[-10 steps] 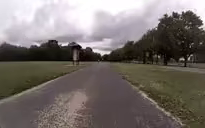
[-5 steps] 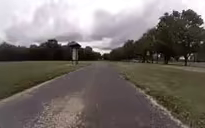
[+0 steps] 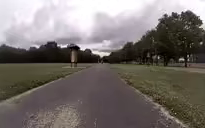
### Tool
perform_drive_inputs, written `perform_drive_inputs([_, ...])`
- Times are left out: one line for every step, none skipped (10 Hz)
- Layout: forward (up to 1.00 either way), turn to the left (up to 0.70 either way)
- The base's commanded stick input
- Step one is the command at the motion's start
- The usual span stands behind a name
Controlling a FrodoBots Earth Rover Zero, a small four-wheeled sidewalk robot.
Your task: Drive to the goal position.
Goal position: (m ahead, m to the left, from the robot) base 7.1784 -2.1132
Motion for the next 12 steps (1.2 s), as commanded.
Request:
perform_drive_inputs([0.7, 0.0])
perform_drive_inputs([0.7, 0.0])
perform_drive_inputs([0.7, 0.0])
perform_drive_inputs([0.7, 0.0])
perform_drive_inputs([0.7, 0.0])
perform_drive_inputs([0.7, 0.0])
perform_drive_inputs([0.7, 0.0])
perform_drive_inputs([0.7, 0.0])
perform_drive_inputs([0.7, 0.0])
perform_drive_inputs([0.7, 0.0])
perform_drive_inputs([0.7, 0.0])
perform_drive_inputs([0.7, 0.0])
